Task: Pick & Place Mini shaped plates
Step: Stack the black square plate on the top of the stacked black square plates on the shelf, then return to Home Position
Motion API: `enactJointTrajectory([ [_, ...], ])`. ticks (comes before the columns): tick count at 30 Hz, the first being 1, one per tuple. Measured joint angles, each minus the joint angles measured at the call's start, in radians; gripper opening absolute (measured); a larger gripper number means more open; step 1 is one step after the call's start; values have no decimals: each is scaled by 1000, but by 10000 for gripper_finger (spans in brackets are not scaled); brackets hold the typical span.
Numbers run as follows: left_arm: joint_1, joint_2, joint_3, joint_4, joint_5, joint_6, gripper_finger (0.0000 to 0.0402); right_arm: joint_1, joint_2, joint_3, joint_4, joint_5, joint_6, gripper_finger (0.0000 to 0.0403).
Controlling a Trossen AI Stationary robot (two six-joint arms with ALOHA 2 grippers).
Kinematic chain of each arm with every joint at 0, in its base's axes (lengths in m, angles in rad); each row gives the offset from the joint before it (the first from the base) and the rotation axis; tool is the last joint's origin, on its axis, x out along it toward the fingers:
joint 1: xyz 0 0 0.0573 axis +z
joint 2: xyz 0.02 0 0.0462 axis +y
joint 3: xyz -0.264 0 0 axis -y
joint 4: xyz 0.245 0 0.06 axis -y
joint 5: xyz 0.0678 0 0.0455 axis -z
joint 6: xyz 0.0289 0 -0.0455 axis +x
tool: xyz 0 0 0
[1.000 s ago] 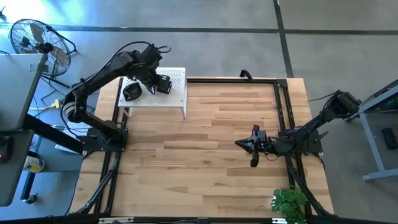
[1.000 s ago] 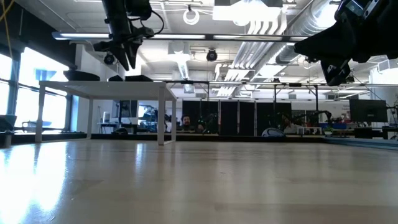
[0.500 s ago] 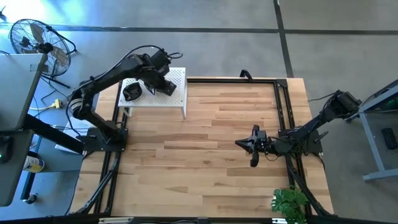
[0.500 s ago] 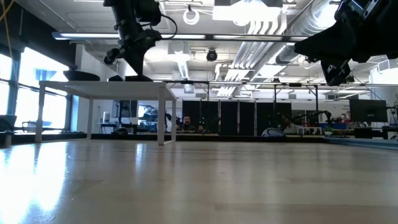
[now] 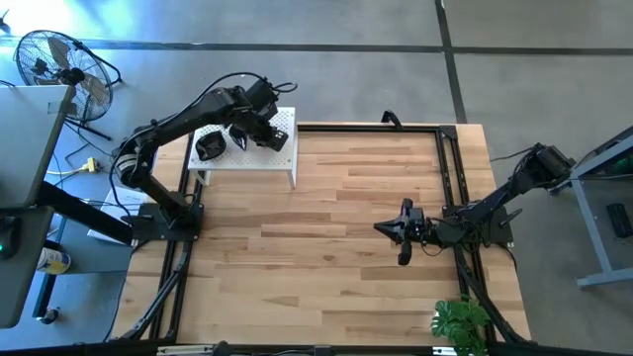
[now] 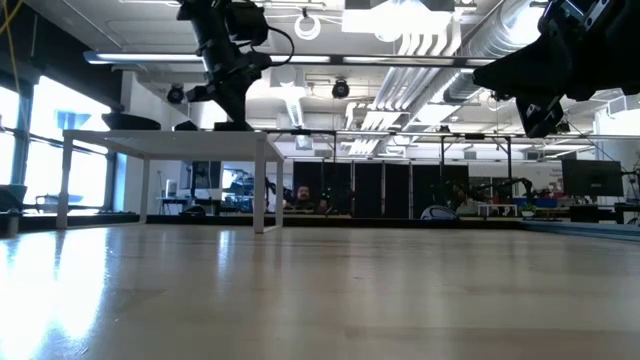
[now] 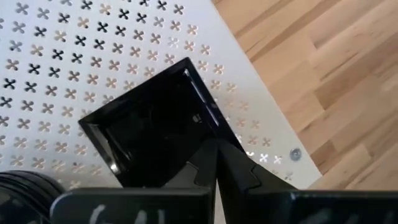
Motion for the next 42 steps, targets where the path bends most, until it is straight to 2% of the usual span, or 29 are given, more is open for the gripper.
enactJointTrajectory([
  [16, 1, -26, -1, 15, -69, 56, 1, 0, 0, 0, 0, 0, 0, 0],
  [20, -33, -76, -1, 32, -173, 91, 1, 0, 0, 0, -2, -1, -11, 0],
  [25, -141, -133, -2, 129, -276, 142, 1, 0, 0, 0, -24, -22, -14, 0],
  [29, -259, -201, -92, 356, -296, 237, 1, -1, 0, 0, -27, -31, -74, 0],
  [34, -382, -286, -331, 759, -239, 310, 1, -49, -1, 0, -23, -54, -170, 0],
  [37, -438, -333, -486, 991, -205, 345, 1, -123, -12, 0, -23, -141, -244, 0],
  [42, -498, -372, -704, 1284, -148, 353, 1, -293, -79, 1, -42, -375, -362, 0],
])
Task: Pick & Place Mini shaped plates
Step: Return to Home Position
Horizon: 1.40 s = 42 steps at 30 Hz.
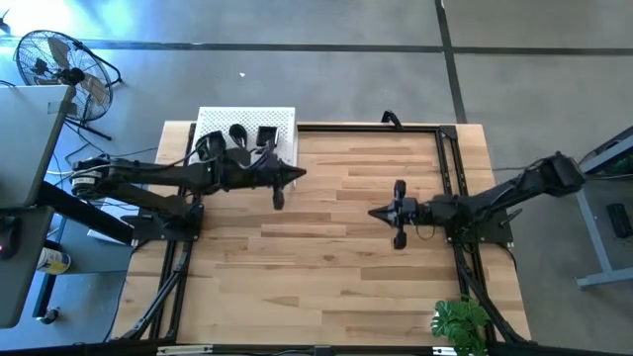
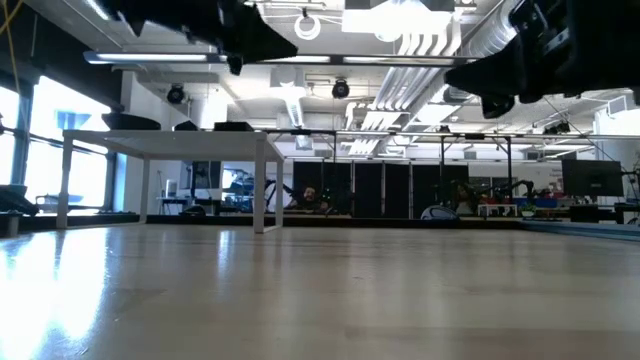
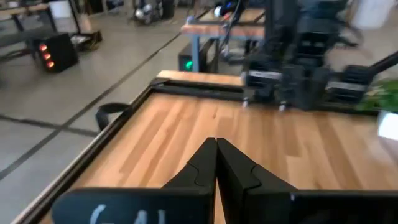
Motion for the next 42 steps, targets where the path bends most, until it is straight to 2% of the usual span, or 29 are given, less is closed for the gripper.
enactJointTrajectory([
  [3, -16, -18, -92, 112, 33, -3, 1, -100, -68, 34, -152, -96, -21, 0],
  [7, -42, -25, -181, 190, 41, -4, 1, -200, -133, 139, -491, -140, -48, 0],
  [10, -54, -25, -226, 246, 40, -5, 1, -239, -160, 199, -617, -151, -105, 0],
  [18, -58, -82, -342, 336, 57, 0, 1, -333, -272, 131, -591, -265, -156, 0],
  [27, -58, -283, -480, 327, 48, -6, 1, -475, -430, 48, -585, -440, -101, 0],
  [34, -58, -423, -566, 327, 23, -8, 1, -555, -493, 30, -589, -513, -82, 0],
  [42, -57, -565, -666, 317, -28, 14, 1, -637, -504, 30, -606, -523, -87, 0],
])
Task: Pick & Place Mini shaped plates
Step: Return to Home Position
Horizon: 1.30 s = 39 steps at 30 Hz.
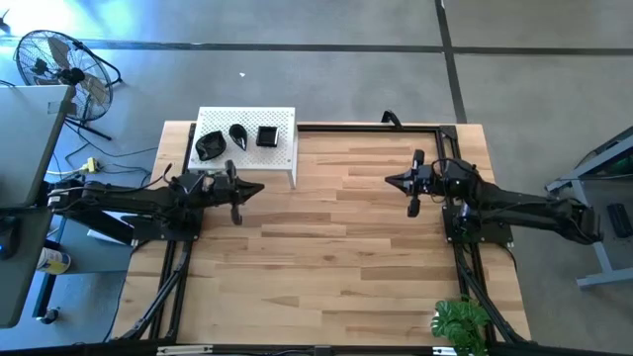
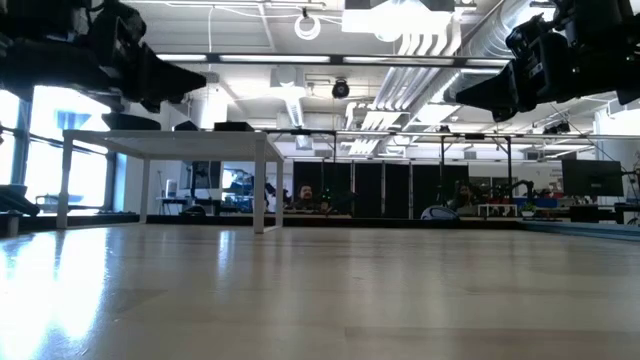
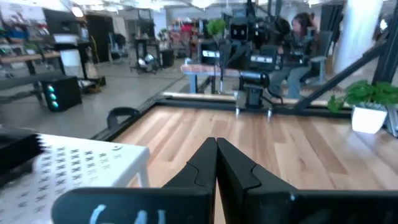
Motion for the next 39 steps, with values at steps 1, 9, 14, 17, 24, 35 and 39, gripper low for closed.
enactJointTrajectory([
  [1, 0, -24, -17, 3, -10, 3, 1, -8, 1, 0, 4, -10, 0, 0],
  [9, 0, -219, -105, -68, -78, 7, 1, -54, 0, -57, 181, -7, 22, 0],
  [14, 0, -331, -106, -184, -92, 6, 1, -55, -15, -170, 324, 78, 67, 0],
  [17, 0, -408, -106, -274, -100, -5, 1, -50, -45, -158, 233, 93, 80, 0],
  [24, 0, -608, -107, -505, -112, -43, 1, -58, -174, -170, 72, 112, 66, 0],
  [35, 0, -601, -100, -532, 9, -46, 1, -101, -413, -170, -181, 21, 90, 0],
  [39, 0, -601, -100, -532, 7, -38, 1, -107, -470, -170, -223, 18, 125, 0],
])
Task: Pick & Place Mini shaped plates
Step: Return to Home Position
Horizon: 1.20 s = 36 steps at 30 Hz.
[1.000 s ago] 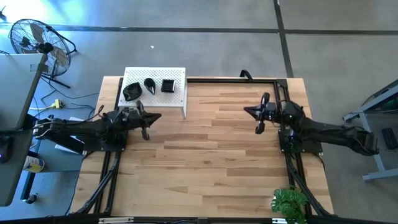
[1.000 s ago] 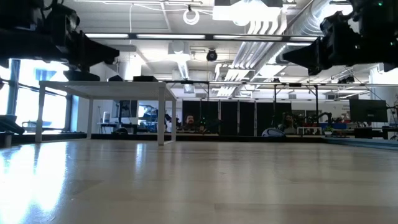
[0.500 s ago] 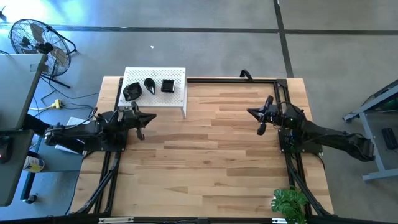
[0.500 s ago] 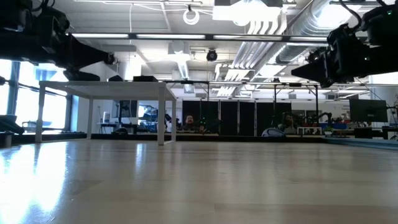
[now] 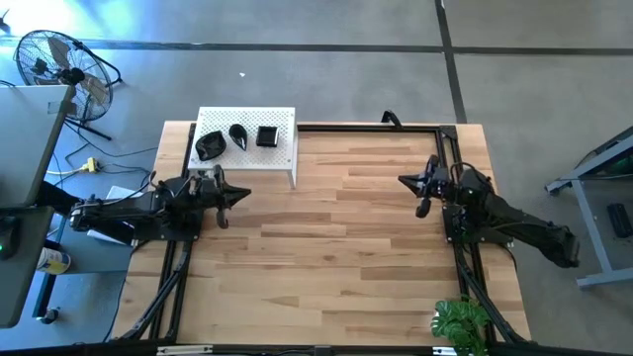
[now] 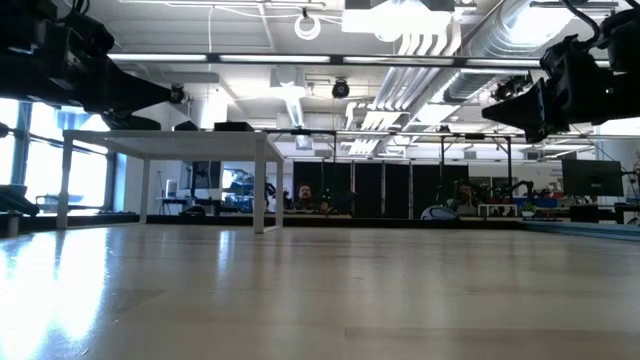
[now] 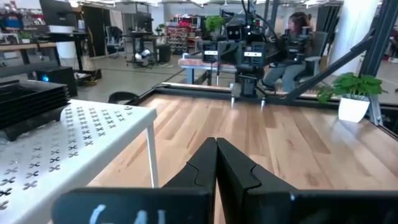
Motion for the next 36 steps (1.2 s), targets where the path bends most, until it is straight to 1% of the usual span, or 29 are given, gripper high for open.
enactJointTrajectory([
  [4, 0, 0, 0, -1, -4, -19, 1, 11, -23, 0, -3, -2, 12, 0],
  [7, 0, 0, 0, 5, -53, -43, 1, 29, -37, 0, -5, 13, 29, 0],
  [9, 0, 0, 0, 6, -65, -49, 1, 43, -46, 0, -8, 23, 28, 0],
  [13, 0, 0, 0, 5, -47, -59, 1, 63, -59, 0, -14, 95, 11, 0],
  [16, 0, 0, 0, 4, -50, -62, 1, 64, -58, 0, -19, 127, -6, 0],
  [19, 0, 0, 0, 3, -48, -65, 1, 64, -57, 0, -23, 127, 10, 0],
  [25, 0, 0, 0, -5, 10, -62, 1, 64, -57, 0, -23, 127, 27, 0],
  [36, 0, 0, 0, -6, 14, -62, 1, 64, -57, 0, -24, 126, 28, 0],
])
